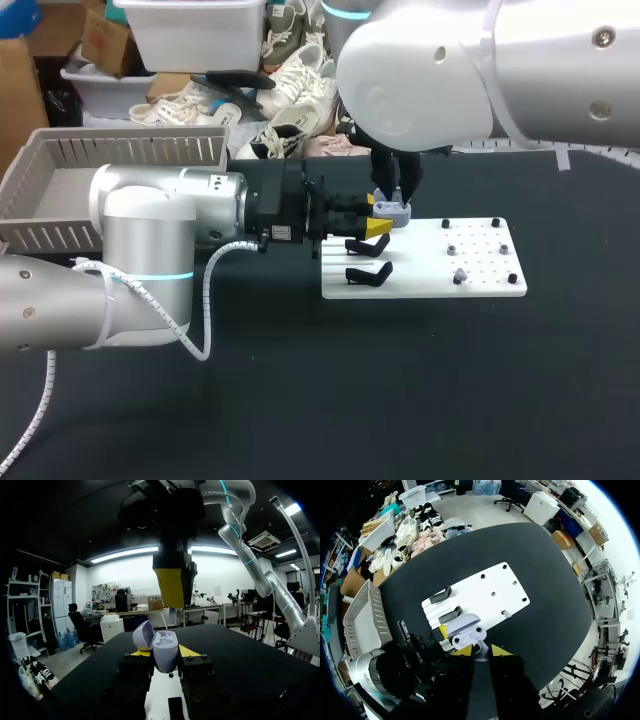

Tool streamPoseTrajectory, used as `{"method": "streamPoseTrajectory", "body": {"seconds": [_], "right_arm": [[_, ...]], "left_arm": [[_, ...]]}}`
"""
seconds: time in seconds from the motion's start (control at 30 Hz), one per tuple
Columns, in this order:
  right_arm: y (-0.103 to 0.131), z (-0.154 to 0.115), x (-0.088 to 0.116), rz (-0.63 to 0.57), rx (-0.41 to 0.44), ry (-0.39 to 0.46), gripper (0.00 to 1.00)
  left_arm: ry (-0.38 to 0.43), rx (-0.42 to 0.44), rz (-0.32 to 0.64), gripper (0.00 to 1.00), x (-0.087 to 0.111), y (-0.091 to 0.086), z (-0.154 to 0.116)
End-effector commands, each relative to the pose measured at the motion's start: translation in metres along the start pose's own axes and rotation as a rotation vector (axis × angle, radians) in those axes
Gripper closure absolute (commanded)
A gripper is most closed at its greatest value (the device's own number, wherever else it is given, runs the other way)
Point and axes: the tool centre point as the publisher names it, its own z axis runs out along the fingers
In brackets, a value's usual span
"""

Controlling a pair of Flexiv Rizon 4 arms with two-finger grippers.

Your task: Pick up each earbud case from the left stands, insert the matching earbuds, close the lid, and place the case in the box.

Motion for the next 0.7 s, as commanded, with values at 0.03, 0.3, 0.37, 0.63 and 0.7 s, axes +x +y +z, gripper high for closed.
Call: {"method": "streamPoseTrajectory", "body": {"seconds": [0.03,0.3,0.37,0.63,0.7], "right_arm": [[0.006,0.002,-0.003,0.003,0.015,0.006,1.0],[0.007,0.007,-0.005,0.009,0.024,0.018,1.0],[0.006,0.008,-0.006,0.013,0.027,0.016,1.0],[0.004,0.011,-0.008,0.025,0.037,0.012,1.0],[0.004,0.012,-0.008,0.025,0.037,0.016,1.0]], "left_arm": [[-0.001,0.003,0.0,1.0,0.001,0.001,0.0],[-0.001,0.003,0.0,1.0,0.001,0.001,0.0],[-0.001,0.003,0.0,1.0,0.001,0.001,0.0],[-0.001,0.003,0.0,1.0,0.001,0.001,0.0],[-0.001,0.003,0.0,1.0,0.001,0.001,0.0]]}}
